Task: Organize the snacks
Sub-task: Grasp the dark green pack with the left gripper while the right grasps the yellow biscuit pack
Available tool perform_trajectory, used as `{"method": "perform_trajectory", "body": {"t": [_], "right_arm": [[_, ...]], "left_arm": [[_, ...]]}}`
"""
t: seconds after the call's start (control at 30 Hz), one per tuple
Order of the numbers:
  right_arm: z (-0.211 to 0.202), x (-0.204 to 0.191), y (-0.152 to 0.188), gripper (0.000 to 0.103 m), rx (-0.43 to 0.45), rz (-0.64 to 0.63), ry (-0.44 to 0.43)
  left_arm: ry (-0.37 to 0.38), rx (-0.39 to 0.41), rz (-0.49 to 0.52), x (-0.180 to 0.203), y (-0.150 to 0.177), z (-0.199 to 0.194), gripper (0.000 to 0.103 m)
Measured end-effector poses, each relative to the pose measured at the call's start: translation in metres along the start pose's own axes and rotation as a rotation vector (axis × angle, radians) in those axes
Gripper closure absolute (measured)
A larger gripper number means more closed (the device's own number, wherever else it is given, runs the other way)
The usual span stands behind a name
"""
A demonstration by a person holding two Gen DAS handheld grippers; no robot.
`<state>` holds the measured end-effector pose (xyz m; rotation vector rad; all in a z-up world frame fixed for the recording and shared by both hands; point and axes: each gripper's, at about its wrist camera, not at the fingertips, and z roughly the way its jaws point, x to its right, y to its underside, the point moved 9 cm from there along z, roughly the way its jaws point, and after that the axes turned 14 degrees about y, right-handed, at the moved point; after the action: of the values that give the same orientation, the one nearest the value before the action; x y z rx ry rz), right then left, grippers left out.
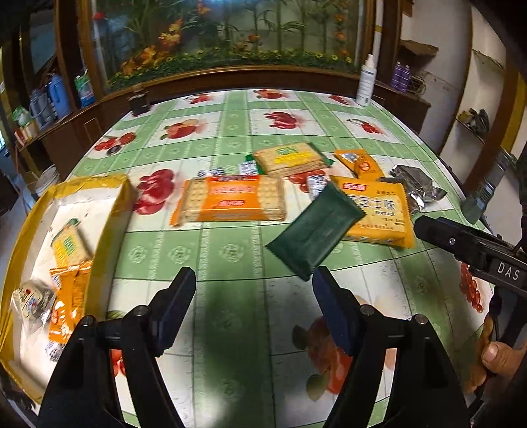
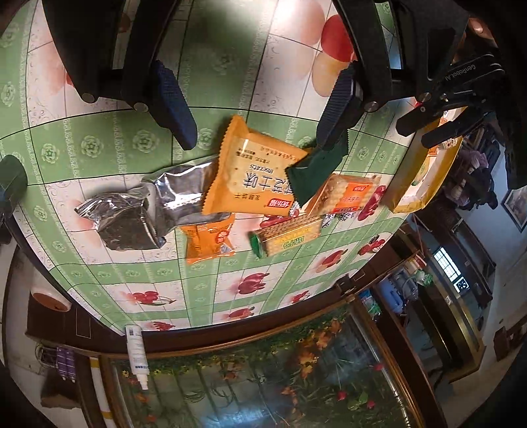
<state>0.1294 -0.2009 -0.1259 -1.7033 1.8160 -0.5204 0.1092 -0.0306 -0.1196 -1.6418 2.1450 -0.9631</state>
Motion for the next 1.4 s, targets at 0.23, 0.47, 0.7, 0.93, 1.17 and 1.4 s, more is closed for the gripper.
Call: {"method": "perform_trajectory", "body": {"t": [0.23, 0.47, 0.7, 0.93, 1.17, 1.4], "right_arm": [[0.001, 0.012, -0.003, 0.026, 0.002, -0.006, 0.004], [0.011, 0.001, -0.009, 0.026, 0.0, -0.173, -0.018], [0.014, -0.014, -0.026, 0.026, 0.004, -0.312, -0.087], [0.021, -0.045, -0.023, 0.026, 0.027, -0.521, -0.118], [0.053, -0.06, -0.018, 0.026, -0.006, -0.664, -0.073], [0.078, -0.074, 0.007, 0.027, -0.062, -0.756, -0.039]], "left_arm": [[0.004, -0.054, 0.081, 0.021, -0.01, 0.034, 0.03], [0.02, -0.091, 0.104, 0.018, -0.019, 0.06, 0.03], [0.049, -0.117, 0.143, 0.024, -0.028, 0.079, 0.03], [0.105, -0.115, 0.112, 0.017, -0.028, 0.083, 0.053], [0.091, -0.111, 0.1, 0.004, -0.022, 0.074, 0.068], [0.132, -0.094, 0.02, -0.008, -0.015, 0.053, 0.097]]}}
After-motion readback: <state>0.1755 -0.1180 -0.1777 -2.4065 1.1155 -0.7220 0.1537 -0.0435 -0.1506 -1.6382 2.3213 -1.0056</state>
